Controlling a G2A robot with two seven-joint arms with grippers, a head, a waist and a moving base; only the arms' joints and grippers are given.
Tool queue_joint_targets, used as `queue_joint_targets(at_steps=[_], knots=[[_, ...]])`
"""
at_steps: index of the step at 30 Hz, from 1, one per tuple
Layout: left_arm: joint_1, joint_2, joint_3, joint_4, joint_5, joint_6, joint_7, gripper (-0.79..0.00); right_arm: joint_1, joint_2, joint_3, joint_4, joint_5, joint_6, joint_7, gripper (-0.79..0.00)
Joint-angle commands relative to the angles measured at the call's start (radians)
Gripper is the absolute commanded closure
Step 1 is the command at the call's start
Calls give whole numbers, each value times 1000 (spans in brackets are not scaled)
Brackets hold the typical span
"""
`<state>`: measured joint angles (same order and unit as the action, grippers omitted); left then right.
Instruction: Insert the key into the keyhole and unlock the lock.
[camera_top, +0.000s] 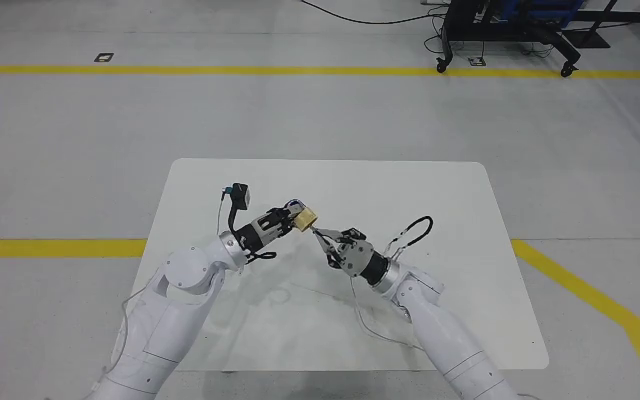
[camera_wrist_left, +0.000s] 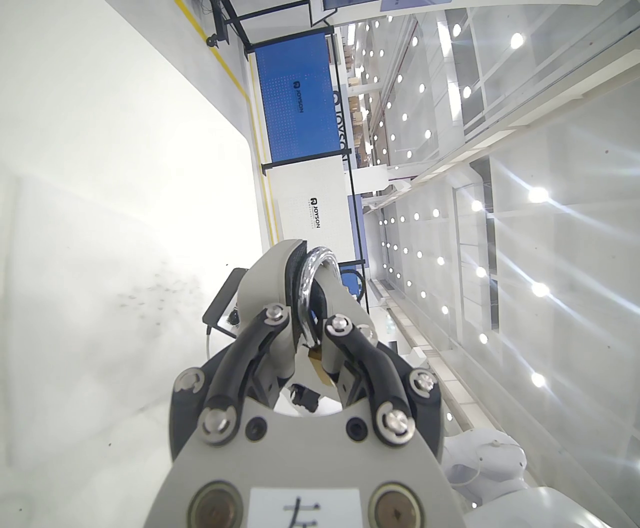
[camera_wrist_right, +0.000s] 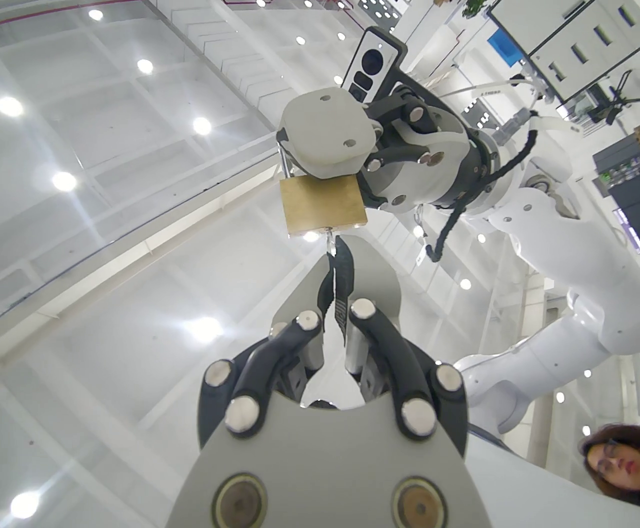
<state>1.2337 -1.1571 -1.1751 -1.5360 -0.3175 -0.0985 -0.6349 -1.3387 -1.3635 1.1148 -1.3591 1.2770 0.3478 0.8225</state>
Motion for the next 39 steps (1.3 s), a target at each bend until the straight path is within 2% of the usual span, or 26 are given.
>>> queue_joint_targets(at_steps=[1, 5, 6, 7, 8, 9, 14, 29, 31, 35, 39], knots=[[4, 0, -2, -4, 4, -5, 4, 0, 8, 0, 0, 13, 3, 0, 6, 0], [10, 0, -6, -9, 7, -12, 6, 0, 14, 0, -3, 11, -22, -12, -9, 0], [11, 0, -6, -10, 7, -12, 5, 0, 15, 1, -4, 2, -43, -26, -19, -28], [11, 0, -6, -10, 8, -11, 4, 0, 16, 4, -4, -17, -99, -59, -32, -169], [11, 0, -6, -10, 10, -10, 5, 0, 10, 7, -4, -39, -158, -99, -50, -416], [12, 0, -6, -10, 11, -7, 5, 0, -3, 9, -4, -63, -197, -129, -66, -785], [10, -2, -9, -7, 0, 6, 8, 0, -62, 25, 21, -175, -348, -207, -114, -785], [-5, -7, -17, 16, -53, 51, 11, 0, -62, 25, 21, -175, -348, -207, -114, -785], [-7, -8, -22, 21, -65, 61, 11, 0, -67, 29, 22, -197, -429, -252, -151, -785], [-10, -9, -29, 28, -77, 92, 26, 0, -106, 44, 25, -275, -771, -393, -275, -785], [-16, -9, -18, 24, -25, 110, 49, 0, -161, 60, 40, -358, -1034, -444, -362, -785]])
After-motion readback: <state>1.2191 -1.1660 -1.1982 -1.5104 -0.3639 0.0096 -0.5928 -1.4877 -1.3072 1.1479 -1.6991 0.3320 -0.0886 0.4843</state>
